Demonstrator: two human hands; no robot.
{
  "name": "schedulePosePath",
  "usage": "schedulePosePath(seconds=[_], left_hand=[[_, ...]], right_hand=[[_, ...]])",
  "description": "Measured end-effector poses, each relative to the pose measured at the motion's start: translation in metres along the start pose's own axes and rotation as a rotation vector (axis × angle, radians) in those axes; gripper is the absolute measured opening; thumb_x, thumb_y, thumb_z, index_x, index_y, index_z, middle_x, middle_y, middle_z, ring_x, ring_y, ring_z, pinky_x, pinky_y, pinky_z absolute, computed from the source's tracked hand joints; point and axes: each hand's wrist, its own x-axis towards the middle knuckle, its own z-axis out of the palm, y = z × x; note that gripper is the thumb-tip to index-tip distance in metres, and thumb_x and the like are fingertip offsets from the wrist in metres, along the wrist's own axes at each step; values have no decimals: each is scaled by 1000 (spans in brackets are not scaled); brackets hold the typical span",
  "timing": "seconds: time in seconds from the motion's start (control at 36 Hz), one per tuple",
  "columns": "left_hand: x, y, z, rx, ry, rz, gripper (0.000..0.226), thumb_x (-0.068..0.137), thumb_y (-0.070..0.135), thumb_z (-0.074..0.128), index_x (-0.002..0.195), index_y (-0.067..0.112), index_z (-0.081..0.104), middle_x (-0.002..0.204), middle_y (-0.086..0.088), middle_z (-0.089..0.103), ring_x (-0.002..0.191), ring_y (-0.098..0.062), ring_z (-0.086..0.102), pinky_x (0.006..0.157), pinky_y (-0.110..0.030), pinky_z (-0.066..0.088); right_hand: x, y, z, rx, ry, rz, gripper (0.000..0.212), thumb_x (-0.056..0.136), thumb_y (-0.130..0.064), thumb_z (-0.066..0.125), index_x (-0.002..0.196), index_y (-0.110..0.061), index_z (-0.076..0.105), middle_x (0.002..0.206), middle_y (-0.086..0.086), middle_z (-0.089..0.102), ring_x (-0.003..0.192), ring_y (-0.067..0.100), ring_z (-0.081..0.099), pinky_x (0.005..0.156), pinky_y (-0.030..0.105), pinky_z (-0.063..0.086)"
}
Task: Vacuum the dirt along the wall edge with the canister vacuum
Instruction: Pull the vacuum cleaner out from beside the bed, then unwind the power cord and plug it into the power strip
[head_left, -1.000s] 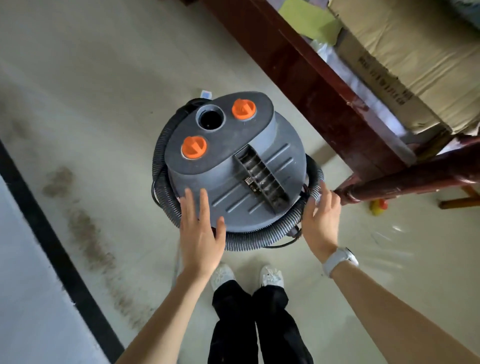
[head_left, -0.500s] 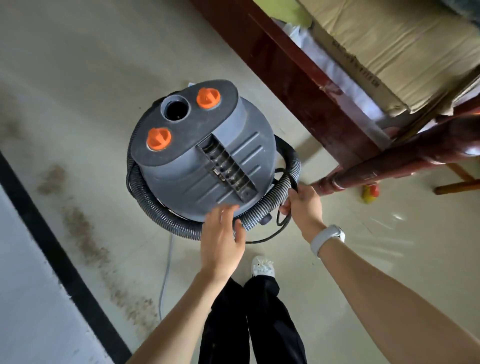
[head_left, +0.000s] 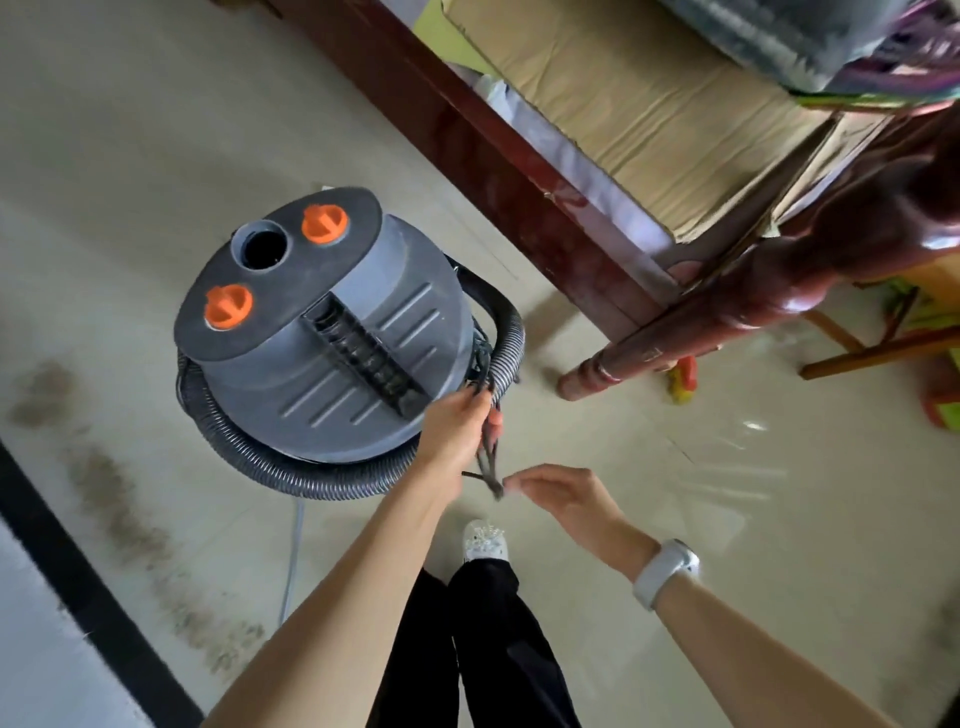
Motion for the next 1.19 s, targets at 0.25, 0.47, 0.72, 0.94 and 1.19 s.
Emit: schedulePosePath(seconds=[0.25, 0.47, 0.72, 0.94, 1.19], left_hand=[[-32, -17, -56, 339, -264, 166, 27, 97, -1, 49, 90, 16, 69, 67, 4, 70, 56, -6, 56, 59, -21, 45], [-50, -8, -68, 646, -386, 258, 30, 99, 10, 49, 110, 33, 66, 91, 15, 74, 71, -3, 67, 70, -34, 47], [-47, -14, -71, 681, -339, 173, 25, 97, 24, 54, 110, 4, 60, 77, -3, 57, 77, -15, 57, 69, -19, 41], [-40, -12, -63, 745, -284, 317, 22, 101, 12, 46, 91, 13, 65, 75, 13, 63, 62, -4, 62, 62, -22, 48], [-38, -21, -64, 728, -253, 416, 37, 100, 6, 46, 134, 15, 56, 84, 17, 64, 65, 6, 59, 66, -4, 40]], right_hand=[[59, -29, -9, 714, 24, 279, 29, 102, -35, 45, 106, -9, 58, 101, 9, 71, 93, 24, 66, 85, 39, 54], [94, -65, 19, 642, 70, 344, 14, 95, 0, 53, 82, -5, 52, 64, 7, 52, 43, 13, 49, 39, 21, 42], [61, -52, 6, 418, 244, 123, 37, 97, 9, 35, 77, -10, 60, 67, 5, 63, 67, 17, 64, 62, 26, 55], [66, -63, -17, 439, 67, 256, 19, 100, -27, 52, 98, -10, 59, 74, 4, 68, 64, 19, 63, 52, 26, 53], [109, -83, 3, 780, 38, 404, 20, 100, -7, 46, 83, -6, 56, 45, -2, 55, 35, 7, 49, 35, 15, 40]])
